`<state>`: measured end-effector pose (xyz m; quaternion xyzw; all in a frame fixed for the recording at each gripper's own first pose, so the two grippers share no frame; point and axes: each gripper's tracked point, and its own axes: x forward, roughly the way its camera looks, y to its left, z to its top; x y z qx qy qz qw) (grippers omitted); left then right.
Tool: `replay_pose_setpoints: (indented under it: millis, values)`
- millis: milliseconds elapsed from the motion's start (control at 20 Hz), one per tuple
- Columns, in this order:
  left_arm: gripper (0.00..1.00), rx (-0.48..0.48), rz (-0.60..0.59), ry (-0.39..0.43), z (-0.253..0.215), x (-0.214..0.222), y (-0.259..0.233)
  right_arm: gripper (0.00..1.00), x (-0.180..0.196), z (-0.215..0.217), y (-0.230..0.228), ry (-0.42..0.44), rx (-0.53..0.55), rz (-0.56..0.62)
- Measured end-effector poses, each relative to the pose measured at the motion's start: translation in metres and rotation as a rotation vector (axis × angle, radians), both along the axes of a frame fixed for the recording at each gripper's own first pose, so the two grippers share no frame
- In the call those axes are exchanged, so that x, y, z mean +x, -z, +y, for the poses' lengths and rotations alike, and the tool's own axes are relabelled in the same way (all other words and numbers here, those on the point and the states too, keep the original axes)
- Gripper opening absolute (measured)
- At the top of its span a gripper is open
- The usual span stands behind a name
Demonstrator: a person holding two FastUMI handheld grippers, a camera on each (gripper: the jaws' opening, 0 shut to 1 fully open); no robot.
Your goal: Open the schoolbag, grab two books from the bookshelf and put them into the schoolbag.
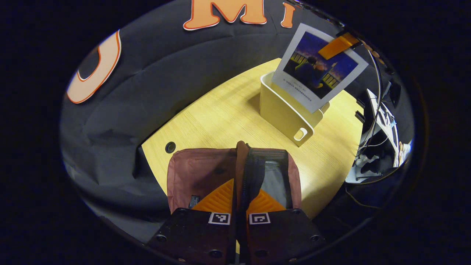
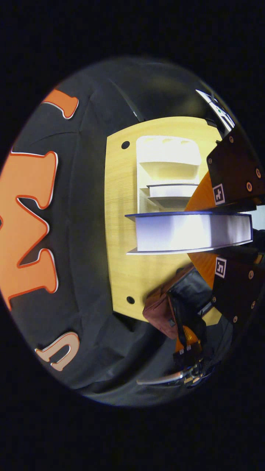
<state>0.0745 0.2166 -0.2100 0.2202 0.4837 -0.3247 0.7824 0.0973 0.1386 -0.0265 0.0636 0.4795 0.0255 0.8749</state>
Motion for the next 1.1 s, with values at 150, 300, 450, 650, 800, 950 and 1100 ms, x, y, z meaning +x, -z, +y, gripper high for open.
replay_pose_setpoints:
  millis: [150, 300, 450, 650, 800, 950, 1100]
  values:
    - [0.05, 0.003, 0.006, 0.009, 0.0, 0.004, 0.001, 0.37, -0.015, 0.005, -0.018, 0.002, 0.049, -0.051]
    - [0.05, 0.005, 0.005, 0.018, 0.001, 0.003, 0.0, 0.37, -0.032, 0.015, -0.022, 0.013, 0.102, -0.081]
    - [0.05, 0.001, 0.015, 0.002, 0.0, 0.006, 0.003, 0.36, -0.041, 0.032, -0.023, 0.034, 0.176, -0.115]
    - [0.04, 0.003, 0.008, 0.001, -0.002, 0.007, 0.002, 0.36, -0.055, 0.058, 0.005, 0.07, 0.261, -0.127]
    - [0.04, 0.011, 0.006, 0.002, -0.002, 0.006, 0.0, 0.36, -0.065, 0.082, 0.033, 0.112, 0.39, -0.115]
    - [0.05, 0.024, 0.001, 0.007, -0.001, 0.007, -0.005, 0.36, -0.072, 0.095, 0.064, 0.164, 0.477, -0.082]
    - [0.05, 0.035, 0.005, 0.015, -0.005, 0.005, -0.007, 0.36, -0.078, 0.113, 0.088, 0.193, 0.571, -0.064]
